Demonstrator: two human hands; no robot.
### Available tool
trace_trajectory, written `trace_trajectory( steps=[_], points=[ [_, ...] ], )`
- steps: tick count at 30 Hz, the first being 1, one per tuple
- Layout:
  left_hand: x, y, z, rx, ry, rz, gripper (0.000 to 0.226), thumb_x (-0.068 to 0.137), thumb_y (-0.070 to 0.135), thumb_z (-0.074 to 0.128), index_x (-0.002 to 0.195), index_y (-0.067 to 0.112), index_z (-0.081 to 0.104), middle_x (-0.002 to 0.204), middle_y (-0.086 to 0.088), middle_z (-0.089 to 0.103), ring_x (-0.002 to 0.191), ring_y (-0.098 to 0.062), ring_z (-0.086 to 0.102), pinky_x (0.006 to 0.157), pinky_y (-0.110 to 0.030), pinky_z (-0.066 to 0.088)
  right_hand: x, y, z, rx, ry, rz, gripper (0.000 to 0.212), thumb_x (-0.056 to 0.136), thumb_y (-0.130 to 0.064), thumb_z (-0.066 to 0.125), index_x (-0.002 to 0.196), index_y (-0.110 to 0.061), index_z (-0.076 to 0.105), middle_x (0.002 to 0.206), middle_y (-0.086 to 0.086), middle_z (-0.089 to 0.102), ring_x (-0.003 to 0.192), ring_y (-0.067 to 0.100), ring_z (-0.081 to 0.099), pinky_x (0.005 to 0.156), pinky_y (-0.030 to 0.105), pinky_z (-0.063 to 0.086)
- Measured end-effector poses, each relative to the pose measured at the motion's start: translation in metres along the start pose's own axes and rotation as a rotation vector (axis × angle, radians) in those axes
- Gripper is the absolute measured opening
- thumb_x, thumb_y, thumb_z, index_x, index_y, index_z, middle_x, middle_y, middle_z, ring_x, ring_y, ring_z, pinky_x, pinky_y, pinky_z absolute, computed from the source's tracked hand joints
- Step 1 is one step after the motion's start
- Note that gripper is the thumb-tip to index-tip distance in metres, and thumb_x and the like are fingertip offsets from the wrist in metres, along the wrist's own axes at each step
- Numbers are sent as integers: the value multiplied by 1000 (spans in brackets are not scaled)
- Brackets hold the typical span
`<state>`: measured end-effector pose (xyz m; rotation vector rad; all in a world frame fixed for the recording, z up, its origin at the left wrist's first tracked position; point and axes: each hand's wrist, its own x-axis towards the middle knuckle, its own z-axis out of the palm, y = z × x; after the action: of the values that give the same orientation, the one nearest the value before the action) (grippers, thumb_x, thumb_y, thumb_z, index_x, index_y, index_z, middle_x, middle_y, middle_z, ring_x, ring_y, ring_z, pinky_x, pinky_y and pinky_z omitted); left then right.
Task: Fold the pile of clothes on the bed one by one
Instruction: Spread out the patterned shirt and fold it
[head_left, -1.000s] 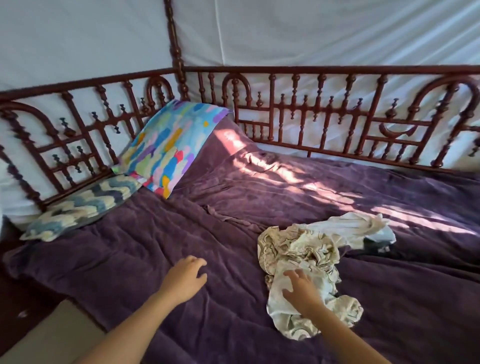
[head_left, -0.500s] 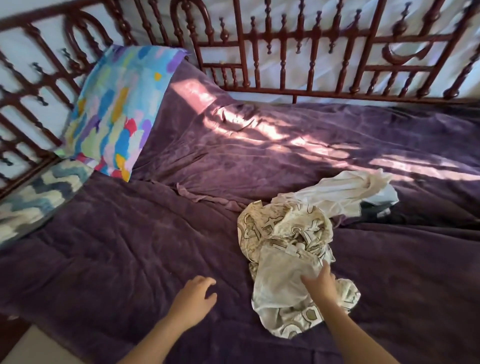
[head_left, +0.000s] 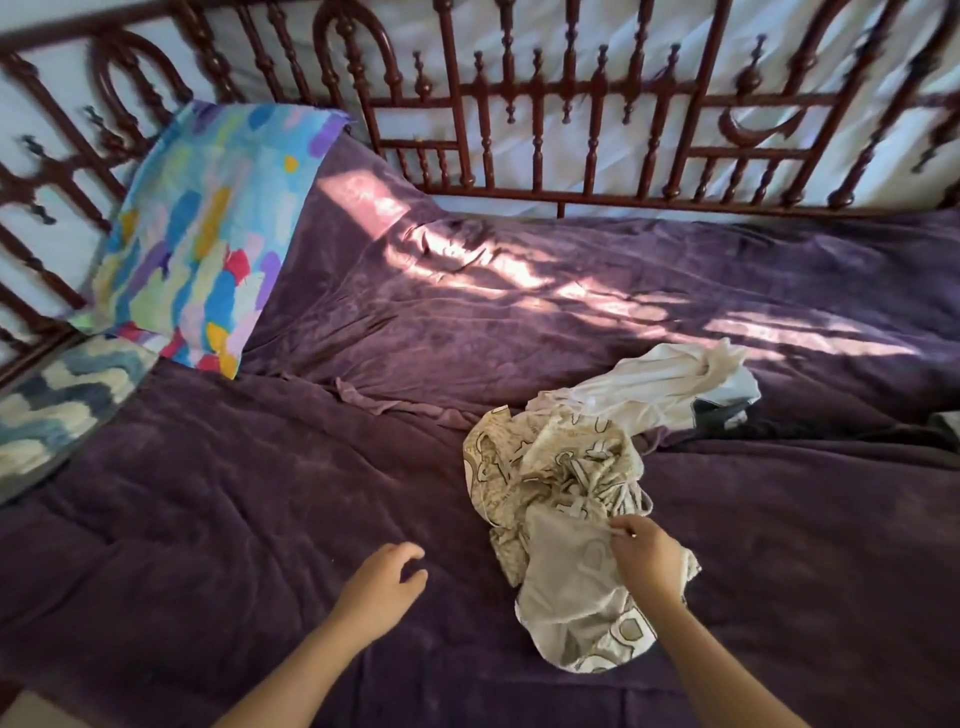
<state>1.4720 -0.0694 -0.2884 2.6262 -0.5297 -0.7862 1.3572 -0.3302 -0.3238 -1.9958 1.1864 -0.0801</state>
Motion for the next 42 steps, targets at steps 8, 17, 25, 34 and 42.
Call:
trace_trajectory(
  steps=[8,17,25,34,42],
  points=[
    [11,68,-54,-356,9,528,107,56,76,66,143,25,28,138,12,34,128,-5,36,106,-23,30,-69,-108,-81,55,215,-619,23,70,11,69,80,-8,76,81,-4,67,78,5,58,65,5,41],
    [-12,87,-160,-541,-60,923,15,77,33,72,88,24,67,80,17,67,72,7,60,69,-17,45,-167,-253,-137,99,525,-671,27,79,6,65,95,-15,71,76,-13,61,59,-18,55,58,0,42],
    [-48,80,-296,-438,227,1096,18,82,16,68,66,23,63,59,9,59,53,3,48,58,-22,36,-210,-310,-161,173,710,-650,23,82,4,63,94,-14,71,74,-14,61,58,-19,54,64,0,42],
    [-86,95,-408,-398,599,1095,15,82,13,70,83,-2,72,82,-14,68,74,-18,57,58,-24,35,-222,-373,-192,231,725,-761,18,83,-6,67,96,-18,70,71,-7,66,51,-11,55,60,9,48],
    [-94,80,-429,-333,721,1003,22,86,14,64,68,3,70,54,-1,64,55,-8,62,57,-20,49,-210,-380,-174,19,671,-665,13,85,-13,67,96,-15,73,75,3,64,57,5,56,56,7,42]
  ],
)
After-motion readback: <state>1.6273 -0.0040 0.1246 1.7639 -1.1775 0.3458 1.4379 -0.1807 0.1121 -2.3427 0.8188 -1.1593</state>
